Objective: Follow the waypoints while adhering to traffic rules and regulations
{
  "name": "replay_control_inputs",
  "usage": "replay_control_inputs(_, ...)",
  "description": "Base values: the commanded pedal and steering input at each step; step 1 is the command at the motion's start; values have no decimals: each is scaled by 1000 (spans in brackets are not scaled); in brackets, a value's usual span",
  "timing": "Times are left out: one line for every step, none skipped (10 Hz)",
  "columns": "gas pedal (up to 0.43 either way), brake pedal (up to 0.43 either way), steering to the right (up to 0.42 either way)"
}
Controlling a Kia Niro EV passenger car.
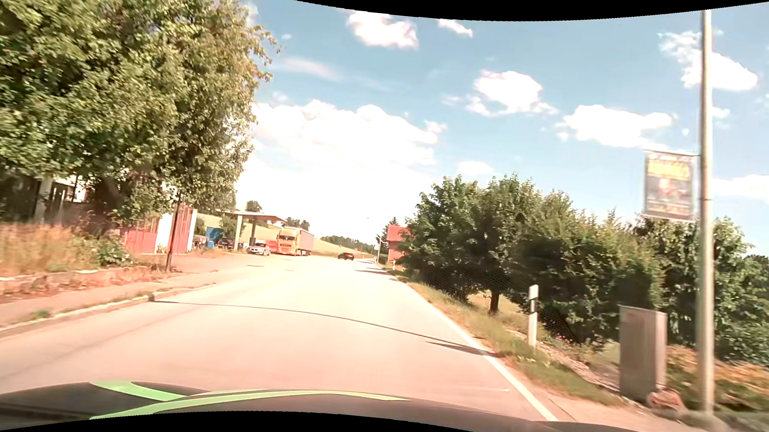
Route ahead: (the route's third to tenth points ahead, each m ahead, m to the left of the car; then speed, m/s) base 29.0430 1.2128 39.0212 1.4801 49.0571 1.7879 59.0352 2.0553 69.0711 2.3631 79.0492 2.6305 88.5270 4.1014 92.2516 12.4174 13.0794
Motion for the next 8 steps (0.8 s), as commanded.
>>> replay_control_inputs(0,0,-11)
replay_control_inputs(0,0,-10)
replay_control_inputs(0,0,-10)
replay_control_inputs(0,0,-10)
replay_control_inputs(0,0,-10)
replay_control_inputs(0,0,-10)
replay_control_inputs(0,12,-10)
replay_control_inputs(0,30,-10)
